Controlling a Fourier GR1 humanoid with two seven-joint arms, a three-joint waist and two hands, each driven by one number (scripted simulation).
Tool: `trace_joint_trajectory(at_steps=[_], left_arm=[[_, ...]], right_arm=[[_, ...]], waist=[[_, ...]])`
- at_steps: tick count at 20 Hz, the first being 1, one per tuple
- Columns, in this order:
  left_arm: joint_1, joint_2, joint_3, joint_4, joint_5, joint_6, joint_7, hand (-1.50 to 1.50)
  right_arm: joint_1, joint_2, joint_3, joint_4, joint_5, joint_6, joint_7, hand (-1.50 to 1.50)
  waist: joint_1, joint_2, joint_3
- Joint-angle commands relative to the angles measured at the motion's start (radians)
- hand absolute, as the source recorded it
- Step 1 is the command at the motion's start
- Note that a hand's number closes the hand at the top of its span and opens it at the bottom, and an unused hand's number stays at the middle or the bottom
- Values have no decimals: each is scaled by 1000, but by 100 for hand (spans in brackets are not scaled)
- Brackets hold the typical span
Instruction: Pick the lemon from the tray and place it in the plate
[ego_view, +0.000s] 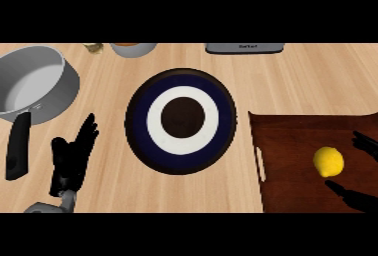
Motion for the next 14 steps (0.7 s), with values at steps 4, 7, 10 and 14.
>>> trace_joint_trajectory(at_steps=[4, 7, 10, 14], left_arm=[[-26, -44, -23, 20, -31, 14, 4, 0], [-35, -9, 16, 7, -15, -11, 23, 0], [-5, -10, 14, 7, -14, -32, 7, 0], [-73, -36, 16, 46, -29, -22, 36, 0]], right_arm=[[34, -222, -4, -53, 210, -5, 174, -150], [-11, -313, -7, -84, 220, 89, 322, -150], [-17, -368, 25, -196, 226, 176, 490, -150], [-90, -363, 138, -199, 224, 307, 649, -150]], waist=[[12, 1, -4], [22, 1, -3], [21, -1, -4], [28, 3, -3]])
